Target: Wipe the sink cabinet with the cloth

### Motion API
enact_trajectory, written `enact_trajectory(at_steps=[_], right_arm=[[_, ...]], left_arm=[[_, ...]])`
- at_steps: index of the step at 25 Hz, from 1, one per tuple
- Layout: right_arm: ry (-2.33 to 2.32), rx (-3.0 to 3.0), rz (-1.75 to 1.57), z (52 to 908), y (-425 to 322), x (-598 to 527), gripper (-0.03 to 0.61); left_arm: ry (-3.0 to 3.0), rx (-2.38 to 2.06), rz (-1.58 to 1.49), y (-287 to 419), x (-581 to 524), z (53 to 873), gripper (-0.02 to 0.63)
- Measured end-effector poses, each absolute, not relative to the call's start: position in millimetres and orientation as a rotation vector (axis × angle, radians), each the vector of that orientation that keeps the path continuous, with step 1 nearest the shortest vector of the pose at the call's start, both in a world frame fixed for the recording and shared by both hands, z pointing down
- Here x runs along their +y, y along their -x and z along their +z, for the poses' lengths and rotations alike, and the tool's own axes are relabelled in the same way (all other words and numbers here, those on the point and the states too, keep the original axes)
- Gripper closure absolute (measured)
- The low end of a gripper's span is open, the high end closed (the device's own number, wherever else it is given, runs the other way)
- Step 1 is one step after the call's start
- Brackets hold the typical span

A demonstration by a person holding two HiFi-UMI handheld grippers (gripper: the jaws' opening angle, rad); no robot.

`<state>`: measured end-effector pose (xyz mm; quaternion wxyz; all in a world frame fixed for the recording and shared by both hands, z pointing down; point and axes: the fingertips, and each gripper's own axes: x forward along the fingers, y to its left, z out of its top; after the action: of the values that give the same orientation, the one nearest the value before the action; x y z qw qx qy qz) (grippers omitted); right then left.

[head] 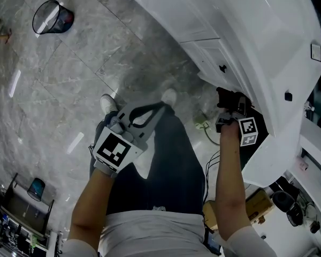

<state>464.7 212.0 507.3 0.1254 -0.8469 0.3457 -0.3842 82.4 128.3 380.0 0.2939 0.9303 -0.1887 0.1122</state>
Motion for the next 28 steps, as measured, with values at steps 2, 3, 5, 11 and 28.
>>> enact_trajectory(at_steps=[2, 3, 5, 11, 28], right_arm=[[2.474, 1.025, -1.143, 518, -465, 212, 0.477], [2.480, 1.035, -1.155, 523, -465, 211, 0.477], [2.500, 1.068, -1.176, 534, -466, 210, 0.477], [2.558, 1.166, -1.212, 573, -466, 208, 0.477], [2.605, 1.006, -1.345, 668, -471, 208, 0.477]], left_arm=[[-2.463, -0.521, 0.301, -82, 130, 385, 0.603], [-2.461, -0.525, 0.303, -83, 131, 388, 0.603], [-2.464, -0.529, 0.306, -86, 132, 392, 0.603], [-2.478, -0.559, 0.303, -90, 132, 411, 0.603], [-2.466, -0.659, 0.294, -74, 104, 452, 0.603]])
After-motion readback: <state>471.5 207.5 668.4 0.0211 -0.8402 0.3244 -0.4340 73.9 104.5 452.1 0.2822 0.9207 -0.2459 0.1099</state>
